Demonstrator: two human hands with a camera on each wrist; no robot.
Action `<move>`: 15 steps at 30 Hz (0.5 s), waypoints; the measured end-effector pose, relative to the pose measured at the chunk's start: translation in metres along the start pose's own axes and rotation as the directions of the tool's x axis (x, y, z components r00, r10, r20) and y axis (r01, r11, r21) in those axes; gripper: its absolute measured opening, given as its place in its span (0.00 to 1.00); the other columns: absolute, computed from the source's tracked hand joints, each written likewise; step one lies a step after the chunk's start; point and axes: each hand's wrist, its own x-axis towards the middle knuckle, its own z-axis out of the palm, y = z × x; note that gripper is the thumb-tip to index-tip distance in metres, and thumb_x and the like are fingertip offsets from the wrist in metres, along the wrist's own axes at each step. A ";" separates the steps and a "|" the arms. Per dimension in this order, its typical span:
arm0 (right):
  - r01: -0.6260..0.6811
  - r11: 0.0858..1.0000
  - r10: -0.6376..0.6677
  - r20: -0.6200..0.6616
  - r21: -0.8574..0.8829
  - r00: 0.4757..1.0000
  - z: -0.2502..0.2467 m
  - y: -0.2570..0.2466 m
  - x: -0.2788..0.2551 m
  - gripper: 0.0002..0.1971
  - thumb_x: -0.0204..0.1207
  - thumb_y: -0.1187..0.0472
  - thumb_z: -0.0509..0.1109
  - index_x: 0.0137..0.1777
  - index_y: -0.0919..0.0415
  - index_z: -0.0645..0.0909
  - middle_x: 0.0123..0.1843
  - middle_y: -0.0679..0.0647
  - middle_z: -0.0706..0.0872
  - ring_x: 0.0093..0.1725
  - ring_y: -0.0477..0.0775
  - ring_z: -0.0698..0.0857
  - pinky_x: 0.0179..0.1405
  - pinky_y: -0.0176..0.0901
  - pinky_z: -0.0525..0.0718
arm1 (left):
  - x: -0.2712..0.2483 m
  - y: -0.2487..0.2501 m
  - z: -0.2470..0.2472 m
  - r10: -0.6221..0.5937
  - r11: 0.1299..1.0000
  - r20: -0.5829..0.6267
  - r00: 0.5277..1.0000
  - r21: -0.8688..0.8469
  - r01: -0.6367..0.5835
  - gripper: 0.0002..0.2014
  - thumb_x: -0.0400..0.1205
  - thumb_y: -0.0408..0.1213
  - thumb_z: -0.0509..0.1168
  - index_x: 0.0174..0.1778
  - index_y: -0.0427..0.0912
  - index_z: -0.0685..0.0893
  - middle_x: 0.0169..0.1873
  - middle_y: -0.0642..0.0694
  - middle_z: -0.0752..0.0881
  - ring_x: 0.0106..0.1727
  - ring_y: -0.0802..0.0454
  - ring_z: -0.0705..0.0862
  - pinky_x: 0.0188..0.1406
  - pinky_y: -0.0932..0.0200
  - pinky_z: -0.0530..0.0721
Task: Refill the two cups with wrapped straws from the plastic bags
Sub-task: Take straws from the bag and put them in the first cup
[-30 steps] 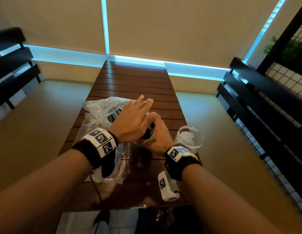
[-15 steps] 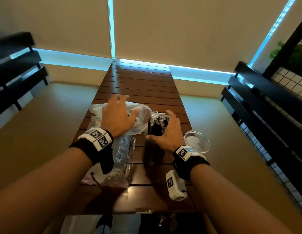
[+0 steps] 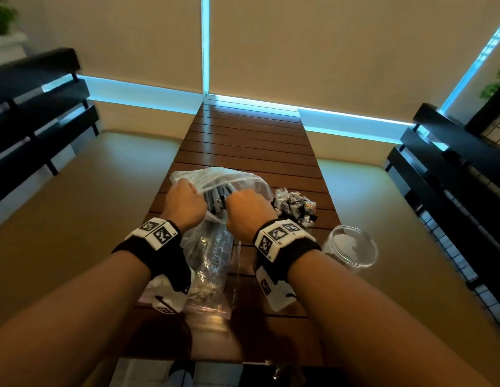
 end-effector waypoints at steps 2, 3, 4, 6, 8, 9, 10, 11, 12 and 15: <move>-0.044 0.999 0.044 0.034 -0.013 0.998 0.013 -0.005 0.016 0.13 0.79 0.62 0.66 0.33 0.62 0.73 0.36 0.56 0.79 0.45 0.61 0.84 0.38 0.47 0.77 | -0.004 -0.001 -0.004 0.043 0.999 0.006 0.999 0.023 -0.043 0.02 0.81 0.31 0.60 0.47 0.38 0.76 0.45 0.39 0.83 0.47 0.40 0.82 0.43 0.45 0.83; -0.069 0.998 0.070 0.045 -0.014 0.997 0.017 -0.008 0.023 0.15 0.81 0.61 0.64 0.31 0.61 0.71 0.36 0.56 0.80 0.46 0.61 0.84 0.38 0.46 0.75 | -0.006 -0.002 -0.005 0.062 0.998 0.007 0.998 0.029 -0.062 0.02 0.82 0.32 0.60 0.47 0.38 0.76 0.45 0.40 0.83 0.46 0.41 0.82 0.43 0.45 0.84; -0.079 0.997 0.079 0.054 -0.001 0.995 0.021 -0.009 0.030 0.15 0.83 0.59 0.63 0.34 0.62 0.74 0.41 0.58 0.84 0.49 0.62 0.85 0.40 0.46 0.76 | -0.006 -0.003 -0.007 0.080 0.996 0.010 0.997 0.026 -0.080 0.02 0.82 0.33 0.59 0.47 0.38 0.76 0.45 0.40 0.82 0.46 0.41 0.82 0.43 0.44 0.85; -0.117 0.990 0.112 0.068 0.073 0.991 0.032 -0.010 0.046 0.14 0.85 0.55 0.58 0.52 0.63 0.83 0.57 0.61 0.87 0.58 0.63 0.85 0.50 0.49 0.79 | -0.007 -0.007 -0.010 0.113 0.993 0.028 0.993 0.020 -0.113 0.02 0.83 0.32 0.58 0.47 0.39 0.75 0.46 0.41 0.81 0.47 0.42 0.81 0.43 0.42 0.85; -0.175 0.969 0.162 0.088 0.176 0.983 0.043 -0.011 0.062 0.18 0.84 0.50 0.56 0.65 0.57 0.81 0.66 0.58 0.84 0.66 0.64 0.82 0.63 0.54 0.78 | -0.008 -0.012 -0.013 0.136 0.990 0.053 0.989 0.018 -0.137 0.02 0.83 0.30 0.58 0.46 0.40 0.74 0.44 0.43 0.80 0.44 0.45 0.80 0.37 0.48 0.82; -0.225 0.945 0.199 0.130 0.237 0.971 0.047 -0.010 0.068 0.18 0.82 0.48 0.57 0.64 0.53 0.80 0.65 0.57 0.84 0.67 0.63 0.81 0.66 0.56 0.78 | -0.008 -0.015 -0.015 0.145 0.989 0.067 0.987 0.019 -0.147 0.03 0.83 0.29 0.59 0.45 0.41 0.73 0.44 0.44 0.79 0.42 0.47 0.79 0.35 0.50 0.80; -0.281 0.910 0.225 0.205 0.306 0.953 0.049 -0.011 0.073 0.15 0.80 0.47 0.59 0.58 0.51 0.81 0.60 0.56 0.84 0.64 0.61 0.82 0.67 0.57 0.78 | -0.009 -0.018 -0.017 0.154 0.987 0.088 0.984 0.023 -0.157 0.04 0.84 0.29 0.59 0.45 0.42 0.73 0.43 0.45 0.79 0.41 0.48 0.78 0.34 0.51 0.79; -0.316 0.883 0.211 0.307 0.347 0.928 0.050 -0.012 0.077 0.10 0.82 0.50 0.60 0.51 0.52 0.80 0.53 0.56 0.84 0.61 0.57 0.81 0.68 0.56 0.78 | -0.009 -0.021 -0.020 0.165 0.985 0.107 0.980 0.028 -0.169 0.05 0.84 0.30 0.59 0.45 0.43 0.73 0.43 0.46 0.79 0.41 0.49 0.77 0.34 0.52 0.79; -0.347 0.870 0.187 0.418 0.350 0.889 0.049 -0.014 0.080 0.08 0.85 0.54 0.60 0.49 0.52 0.80 0.51 0.58 0.82 0.59 0.56 0.79 0.69 0.55 0.75 | -0.010 -0.024 -0.022 0.176 0.983 0.126 0.976 0.028 -0.181 0.05 0.85 0.32 0.59 0.45 0.43 0.73 0.43 0.46 0.79 0.40 0.50 0.77 0.33 0.54 0.78; -0.413 0.828 0.183 0.514 0.380 0.838 0.049 -0.011 0.090 0.18 0.87 0.58 0.60 0.71 0.66 0.77 0.70 0.67 0.80 0.70 0.66 0.78 0.69 0.54 0.74 | -0.009 -0.031 -0.030 0.180 0.984 0.161 0.970 -0.016 -0.180 0.04 0.87 0.34 0.58 0.46 0.42 0.73 0.42 0.46 0.79 0.39 0.51 0.76 0.34 0.57 0.75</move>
